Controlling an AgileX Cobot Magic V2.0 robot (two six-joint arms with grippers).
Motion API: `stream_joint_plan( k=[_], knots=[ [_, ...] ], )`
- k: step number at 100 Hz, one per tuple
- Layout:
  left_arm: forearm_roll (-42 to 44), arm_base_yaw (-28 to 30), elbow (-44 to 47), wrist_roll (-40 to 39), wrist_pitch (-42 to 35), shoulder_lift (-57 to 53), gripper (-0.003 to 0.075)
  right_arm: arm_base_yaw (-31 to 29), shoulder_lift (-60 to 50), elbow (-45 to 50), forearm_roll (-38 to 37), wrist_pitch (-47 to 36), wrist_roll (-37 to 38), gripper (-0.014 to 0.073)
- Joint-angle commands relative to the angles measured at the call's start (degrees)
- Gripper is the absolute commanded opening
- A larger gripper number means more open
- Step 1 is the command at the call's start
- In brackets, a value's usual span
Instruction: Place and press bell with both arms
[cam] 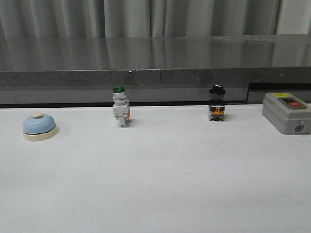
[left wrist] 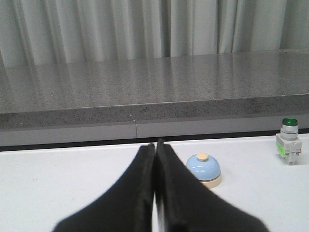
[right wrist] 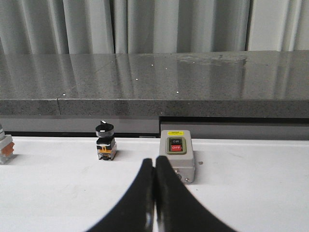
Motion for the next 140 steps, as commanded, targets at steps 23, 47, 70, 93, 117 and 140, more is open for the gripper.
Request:
stream_joint_plan(
  k=[23,47,70,93,117,140],
  knots=[
    [-0.2,-0.3,2.4,-0.9,-4.7,-1.7,-0.002,-0.3,0.5,-0.8,-0.9,-5.0,-0.3,-0.006],
    [-0.2,-0.3,2.4,-0.9,-5.8,-1.7,-0.002,-0.3,0.5,-0.8,-0.9,-5.0,-0.3,-0.006],
    [-0.5,-0.3,-2.4,-0.9,-4.1,-0.6,-0.002,-0.3,0.5,-0.8,-0.9,-5.0,-0.3,-0.006],
    [-2.0,-0.3,-17.1,-0.9,9.3,9.5,-0.002,-0.3,0.5,-0.8,-0.9,-5.0,-0.3,-0.006],
    [-6.4,-0.3,-35.4,-0.9,26.1,27.3,-0.002,-0.3,0.5,-0.8,-0.9,-5.0,-0.3,-0.006],
    [-7.5,-0.3,-45.2,-0.9,32.7,41.4,-0.002,-0.3,0.5,-0.8,-0.9,-5.0,-0.3,-0.006]
  ],
)
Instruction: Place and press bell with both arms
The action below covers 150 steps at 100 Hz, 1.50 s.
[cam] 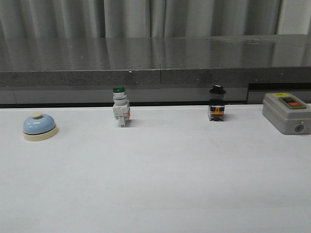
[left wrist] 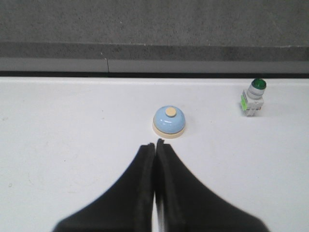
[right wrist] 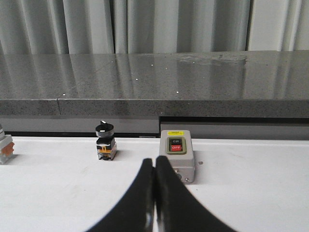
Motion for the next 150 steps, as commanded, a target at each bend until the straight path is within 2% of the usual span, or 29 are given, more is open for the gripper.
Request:
stream_joint_plan(
  k=[1,18,23,28,35,45,50,61,73,115,150],
  knots=[
    [-1.0,-0.3,-4.0,-0.9,-2.1,4.7,-0.002,-0.3,0.5,-0.8,-0.9,-5.0,-0.3,-0.006],
    [-1.0,-0.3,-5.9,-0.6,-2.2,11.6,-0.0015,-0.3,0.5,-0.8,-0.9,-5.0,-0.3,-0.006],
    [-1.0,-0.5,-6.0,-0.6,-2.2,13.1,0.0013,-0.3,0.5,-0.8,-0.9,-5.0,-0.3,-0.006],
    [-1.1,-0.8,-6.0,-0.5,-2.1,14.3,0.0078,-0.3,0.5,-0.8,-0.9,-5.0,-0.3,-0.006],
    [-1.1,-1.3,-6.0,-0.5,-2.1,15.7,0.0242,-0.3,0.5,-0.8,-0.9,-5.0,-0.3,-0.006],
    [-1.1,-1.9,-6.0,-0.5,-2.2,17.0,0.0598,-0.3,0.5,-0.8,-0.9,-5.0,-0.3,-0.006],
    [-1.0,-1.9,-6.0,-0.5,-2.8,17.4,0.0726,-0.3,0.5,-0.8,-0.9,-5.0,-0.3,-0.006],
    [-1.0,-1.9,-6.0,-0.5,-4.4,18.4,0.0647,-0.3,0.5,-0.8,-0.9,-5.0,-0.3,-0.006],
    [-3.3,-1.9,-6.2,-0.5,-7.6,20.8,0.0608,-0.3,0.5,-0.8,-0.9,-5.0,-0.3,-0.006],
    [-1.9,-6.8,-21.2,-0.5,-7.7,43.9,0.0608,-0.3,0.5,-0.8,-0.9,-5.0,-0.3,-0.006],
    [-1.2,-7.0,-32.7,-0.5,-6.1,60.9,0.0608,-0.3,0.5,-0.8,-0.9,-5.0,-0.3,-0.006]
  ],
)
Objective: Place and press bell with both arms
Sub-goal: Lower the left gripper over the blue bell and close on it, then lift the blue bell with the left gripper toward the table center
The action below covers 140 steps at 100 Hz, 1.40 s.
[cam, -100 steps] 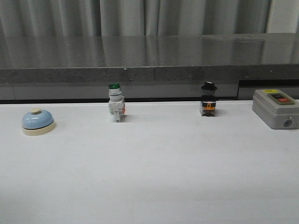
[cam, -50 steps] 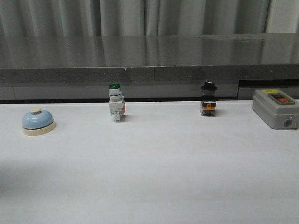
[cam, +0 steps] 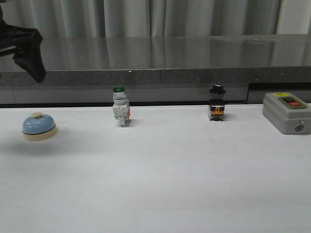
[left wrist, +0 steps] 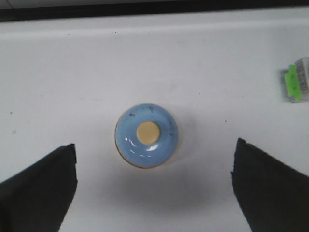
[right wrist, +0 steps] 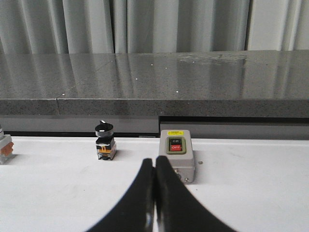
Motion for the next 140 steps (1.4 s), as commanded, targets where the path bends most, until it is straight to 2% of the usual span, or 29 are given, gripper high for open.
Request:
stream_joint_plan(
  k=[1,38,97,104,121,126,133,140],
  knots=[
    [0.0,-0.4,-3.7,-0.5,-1.9,0.5,0.0608,-0.3,0.5,-0.8,-0.9,-5.0,-0.3,-0.006],
    [0.9,-0.4,-7.6,-0.5,-2.2,10.4,0.0608,-0.3,0.5,-0.8,-0.9,-5.0,-0.3,-0.006],
    [1.0,-0.4,-7.6,-0.5,-5.0,16.2,0.0601,-0.3,0.5,-0.8,-0.9,-5.0,-0.3,-0.006],
    [1.1,-0.4,-7.6,-0.5,-5.1,16.2,0.0553,-0.3,0.5,-0.8,-0.9,-5.0,-0.3,-0.006],
    [1.2,-0.4,-7.6,-0.4,-5.0,16.2,0.0291,-0.3,0.5,-0.8,-0.9,-5.0,-0.3,-0.006],
    [1.2,-0.4,-7.6,-0.4,-4.6,16.2,0.0236,-0.3,0.5,-0.8,-0.9,-5.0,-0.3,-0.006],
    [1.2,-0.4,-7.6,0.0,-3.8,15.8,0.0198,-0.3,0.5,-0.8,-0.9,-5.0,-0.3,-0.006],
    [1.2,-0.4,-7.6,0.5,-2.7,14.8,0.0195,-0.3,0.5,-0.8,-0.9,-5.0,-0.3,-0.006]
  ],
)
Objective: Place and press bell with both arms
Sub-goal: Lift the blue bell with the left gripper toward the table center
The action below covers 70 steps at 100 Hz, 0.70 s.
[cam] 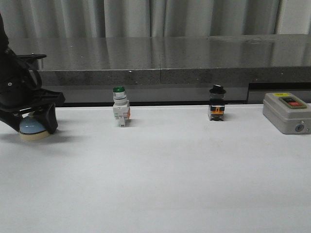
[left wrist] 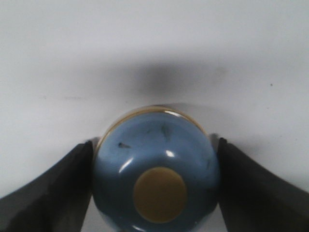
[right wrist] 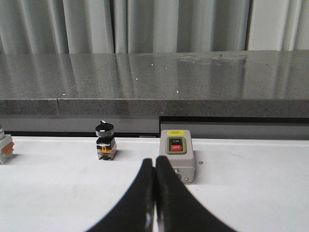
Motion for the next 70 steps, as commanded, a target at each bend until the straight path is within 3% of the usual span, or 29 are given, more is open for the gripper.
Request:
stream_joint_plan(
  k=[1,32,50,70],
  knots=[
    [-0.2,-0.4,-1.6,0.6,0.3,-4.3,0.0195,-0.3,0.5,-0.8,-0.9,-5.0,-0.3,-0.006],
    [-0.2,-4.6,-1.6,2.6,4.2,-15.9,0.0195,-0.3,0.5,-0.8,-0.9,-5.0,-0.3,-0.006],
    [-0.2,-11.6,-1.6,2.6,5.4,-21.8,0.0195,-0.3,0.5,-0.8,-0.9,-5.0,-0.3,-0.006],
    [-0.2,-21.2,-2.6,2.6,5.2,-21.4,0.0195,-0.3,0.5,-0.8,-0.9,-5.0,-0.3,-0.006]
  ],
)
